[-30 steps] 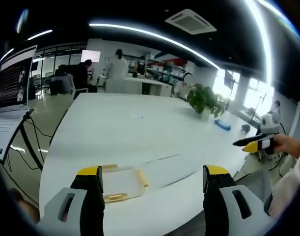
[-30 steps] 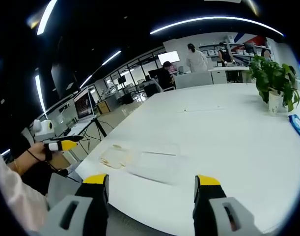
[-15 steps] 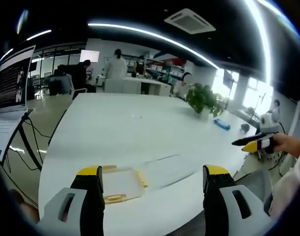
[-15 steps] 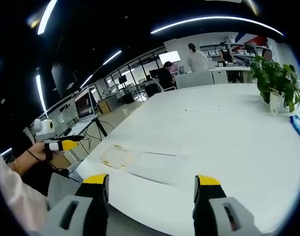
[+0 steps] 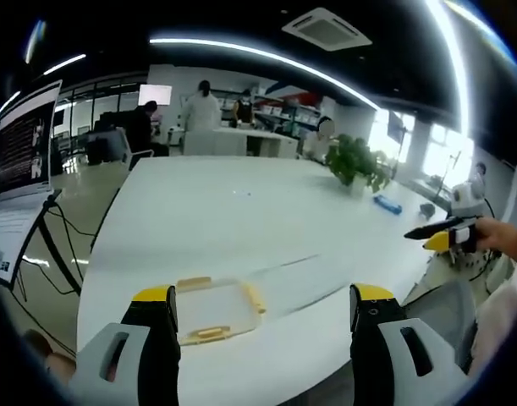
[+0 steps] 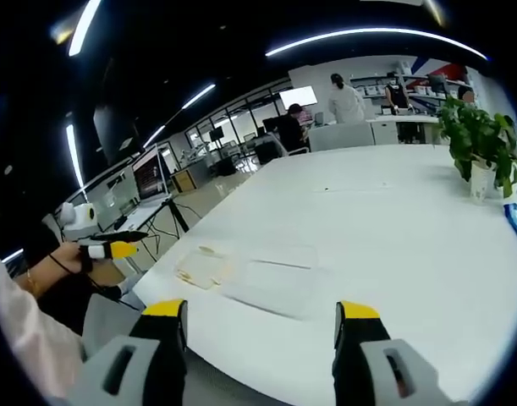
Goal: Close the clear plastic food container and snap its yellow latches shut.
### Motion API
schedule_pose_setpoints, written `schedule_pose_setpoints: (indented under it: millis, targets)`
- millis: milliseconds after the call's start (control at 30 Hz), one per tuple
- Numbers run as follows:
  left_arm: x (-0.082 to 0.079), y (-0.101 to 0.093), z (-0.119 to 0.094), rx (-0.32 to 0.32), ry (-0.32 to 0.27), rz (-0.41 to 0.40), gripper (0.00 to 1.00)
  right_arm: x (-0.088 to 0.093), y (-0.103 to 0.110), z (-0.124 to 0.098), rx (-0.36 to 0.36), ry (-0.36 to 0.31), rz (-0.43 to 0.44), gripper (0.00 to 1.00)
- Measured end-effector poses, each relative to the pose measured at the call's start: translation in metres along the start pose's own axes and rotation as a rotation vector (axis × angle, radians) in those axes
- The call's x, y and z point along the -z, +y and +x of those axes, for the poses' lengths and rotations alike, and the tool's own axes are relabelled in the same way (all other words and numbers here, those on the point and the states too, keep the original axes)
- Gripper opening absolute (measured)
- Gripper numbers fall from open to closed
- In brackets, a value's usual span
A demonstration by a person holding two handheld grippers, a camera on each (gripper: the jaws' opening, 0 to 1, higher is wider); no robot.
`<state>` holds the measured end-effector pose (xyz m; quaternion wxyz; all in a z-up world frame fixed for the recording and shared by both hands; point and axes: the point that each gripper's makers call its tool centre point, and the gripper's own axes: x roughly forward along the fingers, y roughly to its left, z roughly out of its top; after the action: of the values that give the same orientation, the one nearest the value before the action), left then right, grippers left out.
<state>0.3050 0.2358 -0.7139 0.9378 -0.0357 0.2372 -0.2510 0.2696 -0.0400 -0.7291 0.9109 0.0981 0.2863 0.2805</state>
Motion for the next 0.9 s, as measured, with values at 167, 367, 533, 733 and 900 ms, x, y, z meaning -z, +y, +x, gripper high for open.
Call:
schedule_pose_setpoints:
  millis: [167, 367, 533, 733, 900]
  targets:
    - [0.007, 0.005, -0.001, 0.001, 0.035, 0.028, 0.83, -0.005, 0.004, 0.008, -0.017, 0.006, -0.019, 0.70]
    - [0.015, 0.018, -0.003, -0.026, 0.079, 0.074, 0.82, -0.014, 0.012, 0.022, -0.041, 0.008, -0.047, 0.70]
    - [0.012, 0.036, -0.007, -0.048, 0.091, 0.102, 0.82, -0.023, 0.020, 0.037, -0.076, -0.004, -0.036, 0.70]
    - [0.012, 0.056, -0.010, -0.061, 0.110, 0.125, 0.82, -0.031, 0.030, 0.054, -0.103, 0.012, -0.077, 0.70]
    - [0.023, 0.075, -0.010, -0.075, 0.149, 0.142, 0.82, -0.036, 0.036, 0.071, -0.132, 0.025, -0.105, 0.70]
